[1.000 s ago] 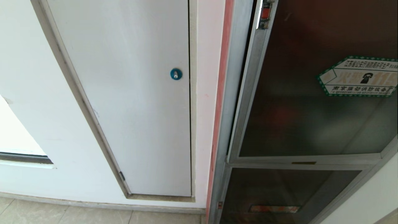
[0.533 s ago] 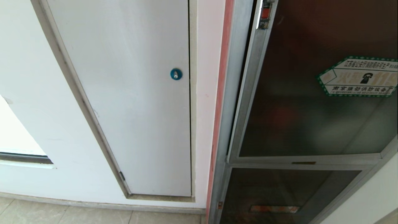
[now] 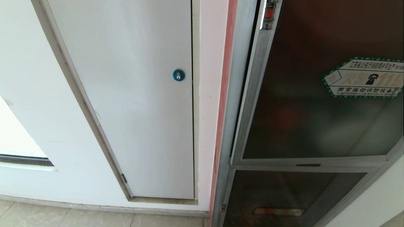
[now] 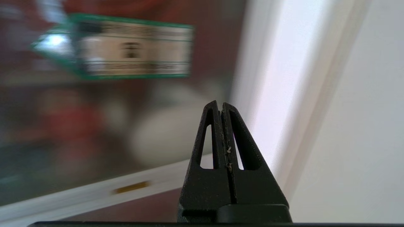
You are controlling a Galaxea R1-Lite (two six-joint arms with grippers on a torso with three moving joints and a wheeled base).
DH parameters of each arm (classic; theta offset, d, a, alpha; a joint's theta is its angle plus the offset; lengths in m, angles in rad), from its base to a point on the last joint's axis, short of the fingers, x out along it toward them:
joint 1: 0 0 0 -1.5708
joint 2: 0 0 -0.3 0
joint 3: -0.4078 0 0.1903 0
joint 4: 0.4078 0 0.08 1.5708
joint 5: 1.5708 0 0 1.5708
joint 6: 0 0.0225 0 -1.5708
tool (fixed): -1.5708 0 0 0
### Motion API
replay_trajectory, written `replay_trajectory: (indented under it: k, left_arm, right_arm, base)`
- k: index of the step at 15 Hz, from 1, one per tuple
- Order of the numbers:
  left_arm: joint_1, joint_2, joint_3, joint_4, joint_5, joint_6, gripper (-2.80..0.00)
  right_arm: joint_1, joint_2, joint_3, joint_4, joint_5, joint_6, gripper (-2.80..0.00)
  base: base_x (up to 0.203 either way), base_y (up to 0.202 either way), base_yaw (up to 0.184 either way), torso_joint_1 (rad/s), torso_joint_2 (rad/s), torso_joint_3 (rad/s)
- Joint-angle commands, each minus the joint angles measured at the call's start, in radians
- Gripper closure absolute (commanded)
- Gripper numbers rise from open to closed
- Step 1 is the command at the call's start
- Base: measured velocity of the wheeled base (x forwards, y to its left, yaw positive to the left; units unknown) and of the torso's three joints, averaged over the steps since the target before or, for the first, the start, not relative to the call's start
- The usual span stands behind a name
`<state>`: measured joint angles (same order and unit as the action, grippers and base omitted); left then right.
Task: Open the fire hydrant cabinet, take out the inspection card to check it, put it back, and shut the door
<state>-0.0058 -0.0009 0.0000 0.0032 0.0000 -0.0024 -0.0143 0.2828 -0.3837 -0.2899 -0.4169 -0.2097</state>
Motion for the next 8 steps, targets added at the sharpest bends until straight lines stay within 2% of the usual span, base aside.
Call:
replay_trajectory:
  k: [1,4,8]
  left_arm:
    - [0.0,0.001,0.002,0.0,0.0,-0.001,0.0]
    - [0.0,0.001,0.002,0.0,0.0,-0.001,0.0]
    - [0.0,0.001,0.002,0.0,0.0,-0.001,0.0]
  right_arm:
    - [0.0,0.008,0.019,0.001,0.035,0.023,0.0]
    - [0.012,0.037,-0.024,-0.007,0.048,0.029,0.0]
    - [0.016,-0.067,-0.03,-0.002,0.068,0.028,0.0]
  base:
    - [0.0,0.0,0.0,0.0,0.0,0.0]
    - [0.0,0.0,0.0,0.0,0.0,0.0]
    - [0.0,0.0,0.0,0.0,0.0,0.0]
